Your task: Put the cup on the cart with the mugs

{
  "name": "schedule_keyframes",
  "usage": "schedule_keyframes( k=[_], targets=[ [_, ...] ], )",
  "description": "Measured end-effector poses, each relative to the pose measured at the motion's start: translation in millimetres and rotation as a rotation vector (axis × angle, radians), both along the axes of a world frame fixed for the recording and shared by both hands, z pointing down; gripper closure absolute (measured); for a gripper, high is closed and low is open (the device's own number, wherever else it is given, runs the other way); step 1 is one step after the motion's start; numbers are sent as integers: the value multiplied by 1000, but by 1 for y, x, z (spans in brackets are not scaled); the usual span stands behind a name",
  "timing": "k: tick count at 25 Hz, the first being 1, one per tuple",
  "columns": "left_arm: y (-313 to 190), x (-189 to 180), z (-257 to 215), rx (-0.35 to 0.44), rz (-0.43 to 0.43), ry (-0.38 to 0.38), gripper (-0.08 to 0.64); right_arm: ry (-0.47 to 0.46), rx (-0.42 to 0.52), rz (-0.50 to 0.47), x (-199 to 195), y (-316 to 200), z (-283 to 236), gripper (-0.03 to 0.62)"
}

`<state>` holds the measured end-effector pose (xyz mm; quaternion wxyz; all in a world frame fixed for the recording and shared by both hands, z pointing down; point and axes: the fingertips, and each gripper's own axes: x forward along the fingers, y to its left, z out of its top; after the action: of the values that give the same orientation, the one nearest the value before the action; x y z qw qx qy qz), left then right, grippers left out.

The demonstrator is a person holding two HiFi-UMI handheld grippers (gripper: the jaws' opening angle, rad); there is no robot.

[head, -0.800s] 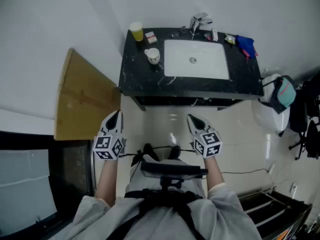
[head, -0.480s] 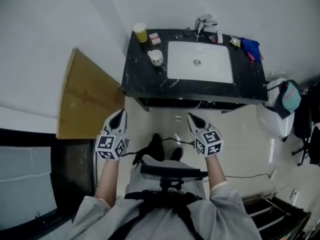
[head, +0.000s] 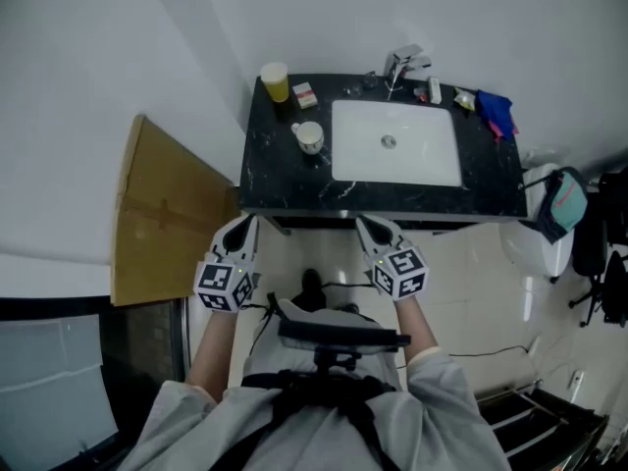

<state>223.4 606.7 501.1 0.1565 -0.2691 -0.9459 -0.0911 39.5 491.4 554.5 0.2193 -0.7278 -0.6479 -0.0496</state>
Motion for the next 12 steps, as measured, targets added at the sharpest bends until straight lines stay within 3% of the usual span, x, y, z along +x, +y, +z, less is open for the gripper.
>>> schedule_keyframes(
  k=[6, 10, 12],
  targets=[
    [31, -22, 2, -12, 70, 4, 557, -111, 0, 48, -17, 62, 5, 590],
    [46, -28, 3, -7, 51, 11, 557, -125, 25, 7, -25, 101, 17, 458],
    [55, -29, 3, -2, 27, 12, 557, -145, 43, -21, -29, 122, 29, 348]
  ],
)
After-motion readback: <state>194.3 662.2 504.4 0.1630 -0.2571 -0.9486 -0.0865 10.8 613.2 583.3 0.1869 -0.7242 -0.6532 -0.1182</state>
